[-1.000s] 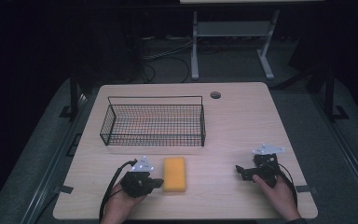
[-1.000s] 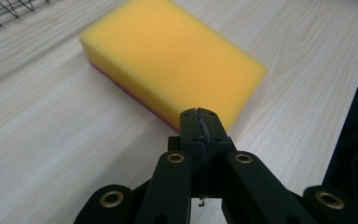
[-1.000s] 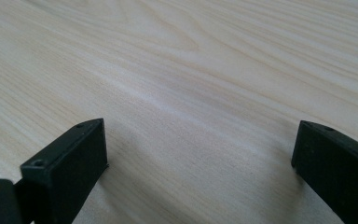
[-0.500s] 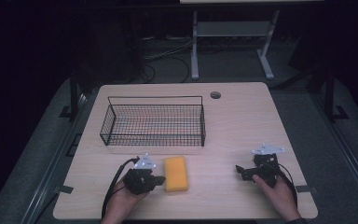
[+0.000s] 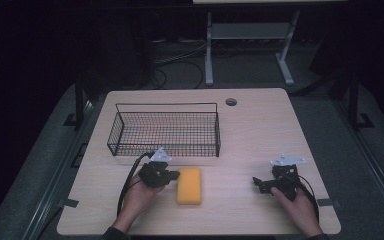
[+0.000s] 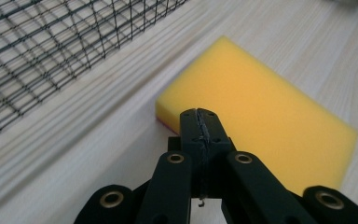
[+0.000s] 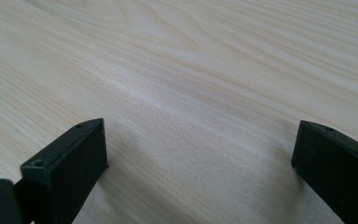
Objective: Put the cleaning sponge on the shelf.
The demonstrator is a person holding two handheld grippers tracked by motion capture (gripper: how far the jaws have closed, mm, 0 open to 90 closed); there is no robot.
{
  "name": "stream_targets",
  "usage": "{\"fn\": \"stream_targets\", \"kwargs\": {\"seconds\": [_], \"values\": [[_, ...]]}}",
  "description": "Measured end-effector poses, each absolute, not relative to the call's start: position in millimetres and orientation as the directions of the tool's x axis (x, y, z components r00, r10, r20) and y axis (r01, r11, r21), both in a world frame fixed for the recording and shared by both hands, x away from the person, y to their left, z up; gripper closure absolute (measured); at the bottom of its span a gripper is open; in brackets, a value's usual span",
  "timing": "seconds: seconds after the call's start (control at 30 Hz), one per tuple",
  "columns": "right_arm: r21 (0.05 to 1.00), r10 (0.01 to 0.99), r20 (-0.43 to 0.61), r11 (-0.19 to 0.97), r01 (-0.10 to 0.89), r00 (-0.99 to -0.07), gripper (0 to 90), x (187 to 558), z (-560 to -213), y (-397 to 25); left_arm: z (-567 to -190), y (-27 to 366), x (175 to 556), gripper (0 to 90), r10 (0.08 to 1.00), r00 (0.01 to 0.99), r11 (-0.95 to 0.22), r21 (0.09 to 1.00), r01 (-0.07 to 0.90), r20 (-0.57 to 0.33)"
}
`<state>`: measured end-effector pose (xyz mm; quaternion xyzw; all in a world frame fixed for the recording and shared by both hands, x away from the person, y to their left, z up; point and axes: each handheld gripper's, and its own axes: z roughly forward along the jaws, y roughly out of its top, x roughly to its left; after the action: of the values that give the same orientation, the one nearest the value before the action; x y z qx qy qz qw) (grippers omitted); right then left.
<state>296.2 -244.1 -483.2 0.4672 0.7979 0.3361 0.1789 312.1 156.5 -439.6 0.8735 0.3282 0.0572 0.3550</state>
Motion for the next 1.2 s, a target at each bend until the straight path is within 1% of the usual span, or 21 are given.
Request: {"fn": "stream_targets", "kwargs": {"seconds": [0.43,0.73,1.0,1.1,1.2], "values": [[0.704,0.866,0.028,0.337,0.625,-0.499,2.5,296,-483,-244,-438,126,326,89.7,0.574,0.81,-0.563,0.661,0.496,-0.119],[0.704,0.866,0.028,0.337,0.625,-0.499,2.5,296,-483,-244,-440,108,329,89.7,0.542,0.831,-0.581,0.657,0.48,-0.127],[0.704,0.866,0.028,0.338,0.625,-0.5,2.5,296,-483,-244,-439,94,328,89.3,0.519,0.847,-0.603,0.653,0.458,-0.115],[0.704,0.866,0.028,0.338,0.625,-0.5,2.5,296,-483,-244,-436,95,327,82.9,0.524,0.844,-0.599,0.654,0.462,-0.117],[0.704,0.866,0.028,0.338,0.625,-0.5,2.5,296,-483,-244,-432,98,326,78.4,0.527,0.842,-0.597,0.653,0.465,-0.118]]}}
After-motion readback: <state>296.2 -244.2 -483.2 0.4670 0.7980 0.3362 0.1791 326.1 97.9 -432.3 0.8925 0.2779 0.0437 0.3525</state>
